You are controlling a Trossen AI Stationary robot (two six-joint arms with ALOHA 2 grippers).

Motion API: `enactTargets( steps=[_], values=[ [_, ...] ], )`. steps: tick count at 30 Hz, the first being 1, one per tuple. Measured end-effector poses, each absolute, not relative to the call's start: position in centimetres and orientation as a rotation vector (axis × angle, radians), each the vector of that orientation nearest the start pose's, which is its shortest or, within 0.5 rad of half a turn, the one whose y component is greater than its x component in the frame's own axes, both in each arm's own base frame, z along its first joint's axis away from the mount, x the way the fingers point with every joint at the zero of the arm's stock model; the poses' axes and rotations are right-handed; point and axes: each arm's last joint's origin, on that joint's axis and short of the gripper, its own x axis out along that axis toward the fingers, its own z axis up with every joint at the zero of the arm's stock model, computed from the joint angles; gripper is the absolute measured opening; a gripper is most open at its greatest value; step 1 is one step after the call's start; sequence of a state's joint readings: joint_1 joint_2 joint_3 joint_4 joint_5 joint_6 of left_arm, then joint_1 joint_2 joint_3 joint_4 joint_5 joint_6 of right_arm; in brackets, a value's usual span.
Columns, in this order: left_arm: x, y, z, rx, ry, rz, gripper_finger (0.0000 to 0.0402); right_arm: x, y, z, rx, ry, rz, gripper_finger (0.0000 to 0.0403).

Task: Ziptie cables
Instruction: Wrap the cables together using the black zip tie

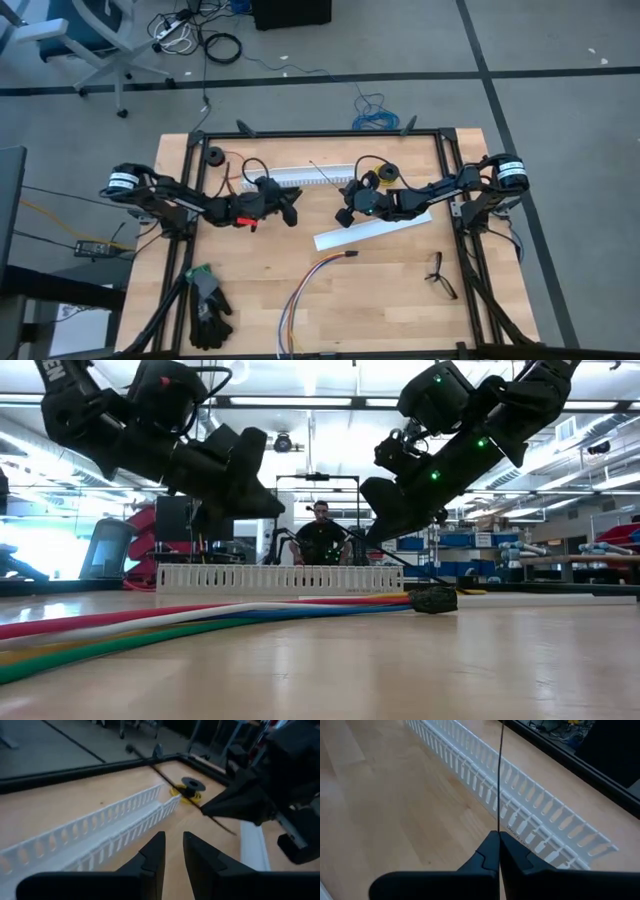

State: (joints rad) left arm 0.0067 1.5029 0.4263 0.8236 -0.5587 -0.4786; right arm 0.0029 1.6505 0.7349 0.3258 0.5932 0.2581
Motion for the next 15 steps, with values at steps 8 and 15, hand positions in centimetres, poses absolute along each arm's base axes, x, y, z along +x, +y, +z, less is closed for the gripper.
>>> enactTargets(
  steps=[8,15],
  values=[
    [26.3,2.7,16.0,-0.523,0.012,0.641,0.0082,31.5,-1.5,16.0,0.072,0.471,-0.635,0.0],
    [26.6,3.5,16.4,-0.589,-0.038,0.665,0.0122,31.8,-1.5,16.4,0.04,0.44,-0.613,0.0]
  ],
)
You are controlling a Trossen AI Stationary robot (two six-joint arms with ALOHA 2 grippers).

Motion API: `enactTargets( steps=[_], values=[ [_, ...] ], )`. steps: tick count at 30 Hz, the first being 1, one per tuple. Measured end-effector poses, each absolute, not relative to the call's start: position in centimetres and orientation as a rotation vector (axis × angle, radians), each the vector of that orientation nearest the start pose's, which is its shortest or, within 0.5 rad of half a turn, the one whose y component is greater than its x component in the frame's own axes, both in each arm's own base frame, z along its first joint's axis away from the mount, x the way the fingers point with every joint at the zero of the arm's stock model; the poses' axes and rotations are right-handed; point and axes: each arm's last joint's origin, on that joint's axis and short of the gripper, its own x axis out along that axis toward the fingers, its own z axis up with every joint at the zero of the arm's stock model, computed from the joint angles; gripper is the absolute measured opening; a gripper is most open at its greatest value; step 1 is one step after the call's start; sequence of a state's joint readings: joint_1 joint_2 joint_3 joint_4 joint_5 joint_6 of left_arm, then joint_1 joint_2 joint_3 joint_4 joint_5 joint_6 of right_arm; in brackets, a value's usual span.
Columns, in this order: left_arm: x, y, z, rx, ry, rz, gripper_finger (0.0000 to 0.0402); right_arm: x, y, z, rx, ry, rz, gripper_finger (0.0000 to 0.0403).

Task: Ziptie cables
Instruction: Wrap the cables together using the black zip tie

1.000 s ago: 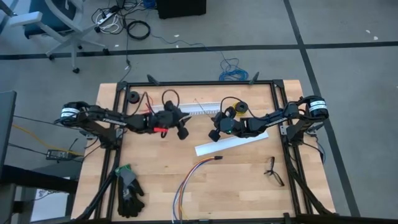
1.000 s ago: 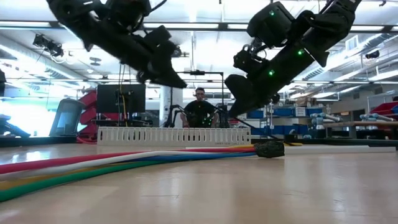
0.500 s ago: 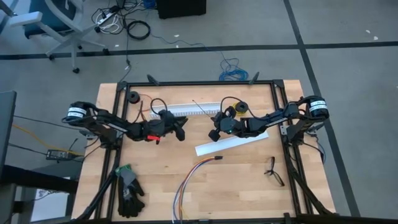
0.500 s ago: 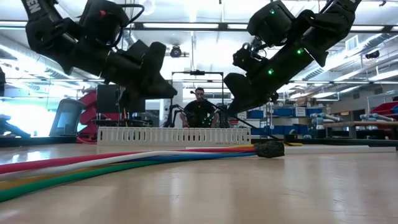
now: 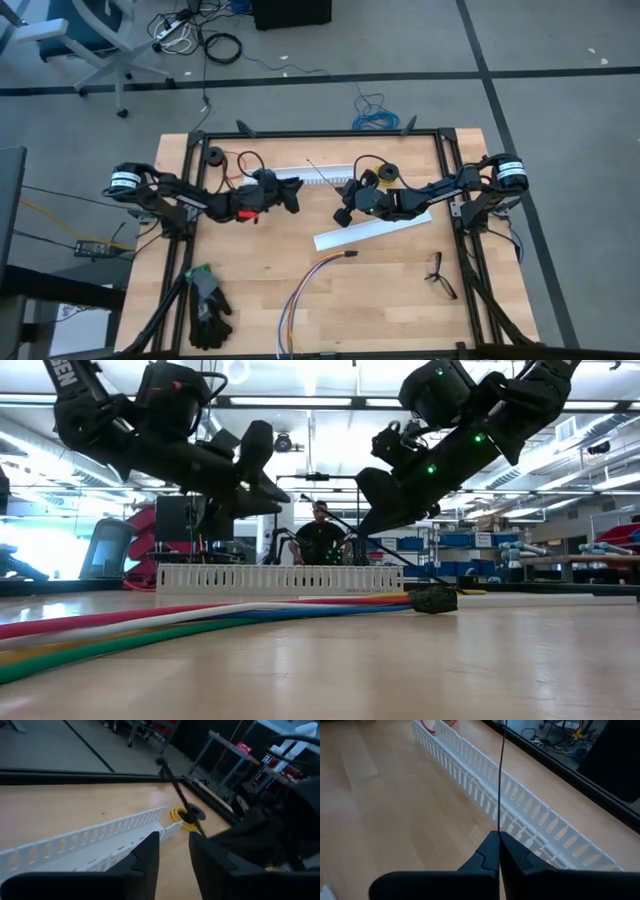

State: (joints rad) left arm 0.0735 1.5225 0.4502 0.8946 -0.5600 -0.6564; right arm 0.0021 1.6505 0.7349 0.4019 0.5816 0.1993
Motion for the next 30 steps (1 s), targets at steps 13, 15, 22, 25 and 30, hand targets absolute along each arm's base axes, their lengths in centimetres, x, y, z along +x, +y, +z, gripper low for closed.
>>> enactTargets(
  steps=[13,15,22,25,30],
  values=[
    [29.7,5.2,17.4,-0.735,-0.135,0.7,0.0137,31.9,-2.3,16.6,0.037,0.425,-0.625,0.0],
    [29.7,5.5,17.4,-0.764,-0.152,0.709,0.0137,31.8,-2.3,16.5,0.035,0.428,-0.625,0.0],
    [29.5,6.5,17.5,-0.827,-0.198,0.733,0.0137,31.8,-2.3,16.5,0.021,0.433,-0.621,0.0],
    [29.4,6.7,17.5,-0.839,-0.203,0.737,0.0137,31.9,-2.3,16.5,0.012,0.436,-0.615,0.0],
    [29.9,6.9,18.0,-0.85,-0.213,0.734,0.0137,31.8,-2.5,16.5,0.015,0.443,-0.607,0.0]
  ],
)
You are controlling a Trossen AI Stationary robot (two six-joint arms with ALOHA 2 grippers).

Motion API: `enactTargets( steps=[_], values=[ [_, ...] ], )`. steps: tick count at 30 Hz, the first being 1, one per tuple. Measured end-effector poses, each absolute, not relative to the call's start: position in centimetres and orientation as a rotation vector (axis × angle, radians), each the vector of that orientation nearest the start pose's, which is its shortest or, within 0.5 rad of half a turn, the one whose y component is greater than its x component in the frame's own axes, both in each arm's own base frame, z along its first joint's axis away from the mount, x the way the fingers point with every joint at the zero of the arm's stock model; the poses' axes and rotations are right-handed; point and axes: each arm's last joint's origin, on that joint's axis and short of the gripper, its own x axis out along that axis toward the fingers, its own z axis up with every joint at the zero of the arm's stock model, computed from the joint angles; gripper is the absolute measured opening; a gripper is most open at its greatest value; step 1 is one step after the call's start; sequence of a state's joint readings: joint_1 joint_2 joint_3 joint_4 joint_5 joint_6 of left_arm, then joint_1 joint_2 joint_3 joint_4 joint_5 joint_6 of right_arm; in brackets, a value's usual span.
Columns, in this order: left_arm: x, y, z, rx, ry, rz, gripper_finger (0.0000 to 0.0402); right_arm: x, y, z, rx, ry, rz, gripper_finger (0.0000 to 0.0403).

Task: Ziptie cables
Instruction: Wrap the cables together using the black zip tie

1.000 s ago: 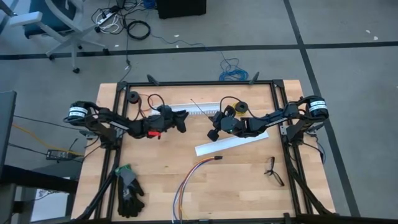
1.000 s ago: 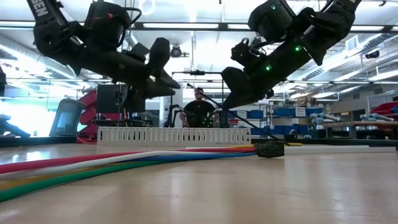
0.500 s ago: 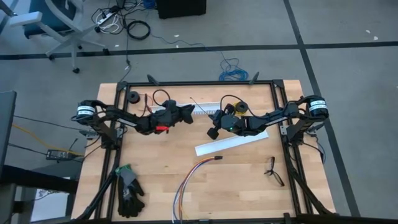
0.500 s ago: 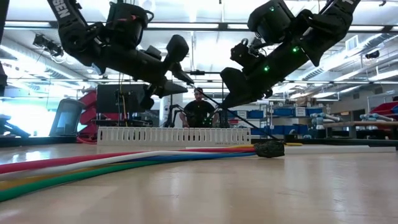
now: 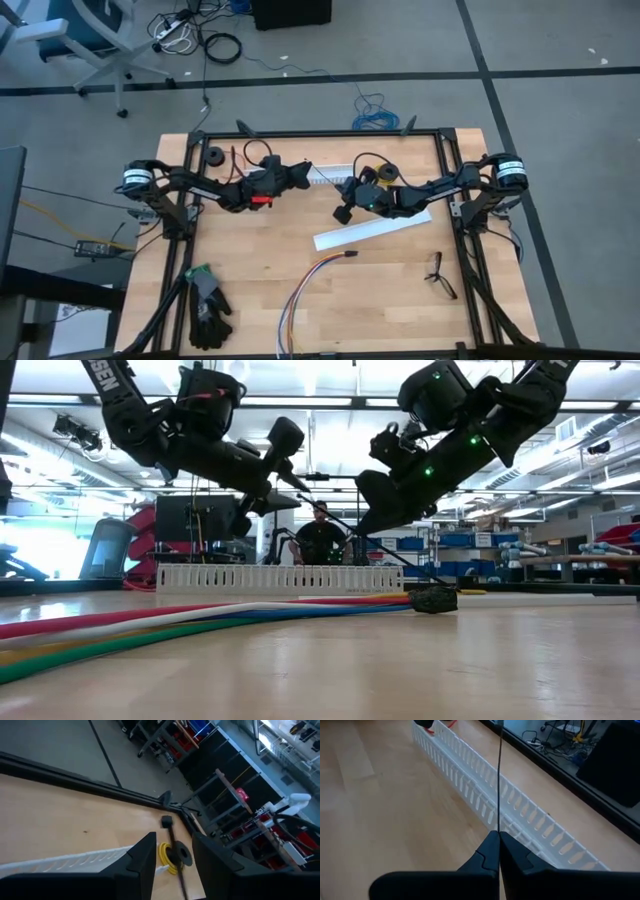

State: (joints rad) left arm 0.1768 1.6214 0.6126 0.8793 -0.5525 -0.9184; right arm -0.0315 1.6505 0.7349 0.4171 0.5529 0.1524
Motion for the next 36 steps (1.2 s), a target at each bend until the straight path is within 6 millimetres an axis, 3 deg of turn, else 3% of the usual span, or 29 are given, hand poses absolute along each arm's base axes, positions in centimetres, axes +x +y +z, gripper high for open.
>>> enactTargets(
  steps=[15,19,24,36],
  values=[
    [32.5,7.3,17.1,-0.817,-0.135,0.746,0.013,31.8,-2.9,16.4,0.015,0.453,-0.62,0.0],
    [32.7,7.3,17.3,-0.776,-0.135,0.74,0.0096,31.7,-2.9,16.3,0.014,0.461,-0.62,0.0],
    [32.7,7.3,17.5,-0.706,-0.11,0.708,0.0014,31.7,-2.9,16.3,0.014,0.463,-0.62,0.0],
    [32.7,8.5,17.5,-0.571,0.019,0.479,0.0002,31.7,-2.7,16.3,0.023,0.47,-0.587,0.0009]
  ],
)
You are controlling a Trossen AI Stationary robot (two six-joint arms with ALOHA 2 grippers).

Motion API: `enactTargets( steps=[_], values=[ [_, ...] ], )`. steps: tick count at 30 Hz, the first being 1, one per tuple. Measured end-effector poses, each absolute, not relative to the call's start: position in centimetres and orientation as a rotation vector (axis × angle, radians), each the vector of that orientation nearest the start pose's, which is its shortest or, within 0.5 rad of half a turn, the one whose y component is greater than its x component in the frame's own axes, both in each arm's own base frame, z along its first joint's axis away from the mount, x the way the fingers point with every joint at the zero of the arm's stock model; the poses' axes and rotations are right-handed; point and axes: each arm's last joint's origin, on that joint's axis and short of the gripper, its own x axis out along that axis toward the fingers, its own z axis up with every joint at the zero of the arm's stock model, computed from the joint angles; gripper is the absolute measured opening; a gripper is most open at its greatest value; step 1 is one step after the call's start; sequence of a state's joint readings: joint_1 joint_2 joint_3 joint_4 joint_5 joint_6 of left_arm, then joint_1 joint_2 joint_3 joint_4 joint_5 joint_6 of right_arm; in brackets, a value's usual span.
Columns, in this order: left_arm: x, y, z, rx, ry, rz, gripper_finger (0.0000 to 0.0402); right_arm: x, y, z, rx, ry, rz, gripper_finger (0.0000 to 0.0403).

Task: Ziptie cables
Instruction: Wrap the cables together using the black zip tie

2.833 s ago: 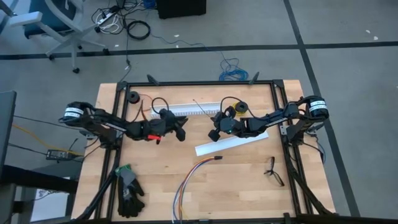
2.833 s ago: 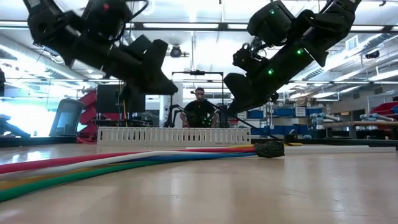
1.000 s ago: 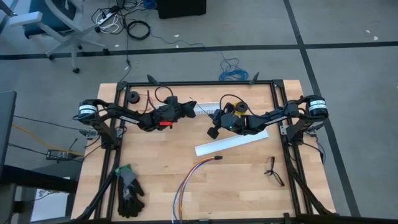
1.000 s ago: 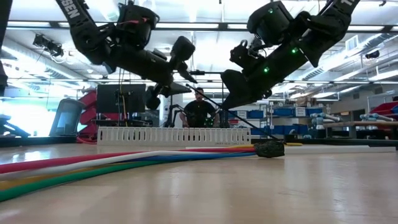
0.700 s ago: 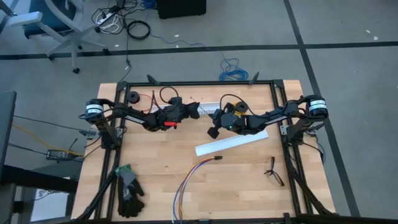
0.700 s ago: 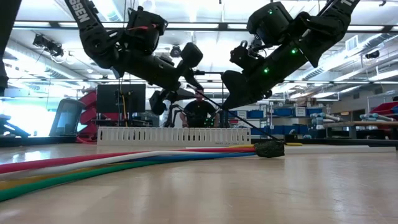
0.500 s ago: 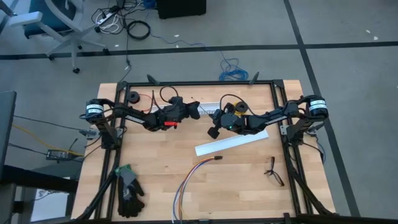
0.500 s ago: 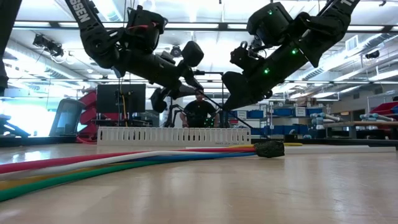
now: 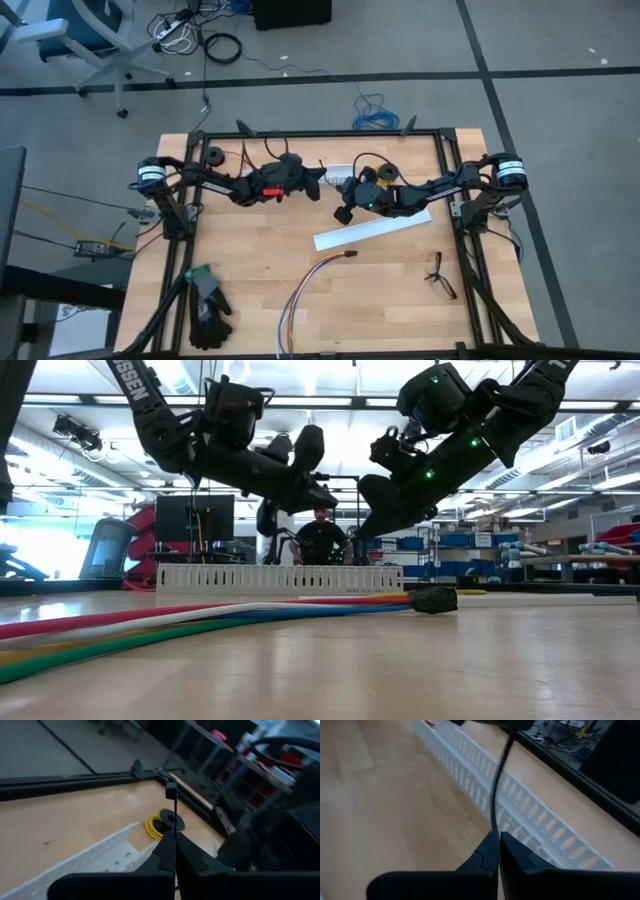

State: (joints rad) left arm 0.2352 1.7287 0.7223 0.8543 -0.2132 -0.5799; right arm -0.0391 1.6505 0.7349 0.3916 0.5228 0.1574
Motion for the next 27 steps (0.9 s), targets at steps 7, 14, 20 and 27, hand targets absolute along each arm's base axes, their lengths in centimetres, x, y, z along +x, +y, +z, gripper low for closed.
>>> enactTargets(
  steps=[7,14,20,27],
  values=[
    [32.4,9.8,17.1,-0.538,0.099,0.354,0.0001,31.9,-2.5,16.3,0.052,0.471,-0.514,0.006],
    [32.0,10.7,16.8,-0.49,0.169,0.258,0.0001,31.9,-2.4,16.7,0.016,0.468,-0.471,0.0105],
    [31.0,11.9,16.1,-0.47,0.212,0.198,0.0,31.3,-2.3,17.4,-0.091,0.514,-0.442,0.0105],
    [29.8,13.7,16.1,-0.528,0.192,0.113,0.0,31.2,-1.7,17.0,-0.451,0.621,-0.318,0.0084]
  ],
)
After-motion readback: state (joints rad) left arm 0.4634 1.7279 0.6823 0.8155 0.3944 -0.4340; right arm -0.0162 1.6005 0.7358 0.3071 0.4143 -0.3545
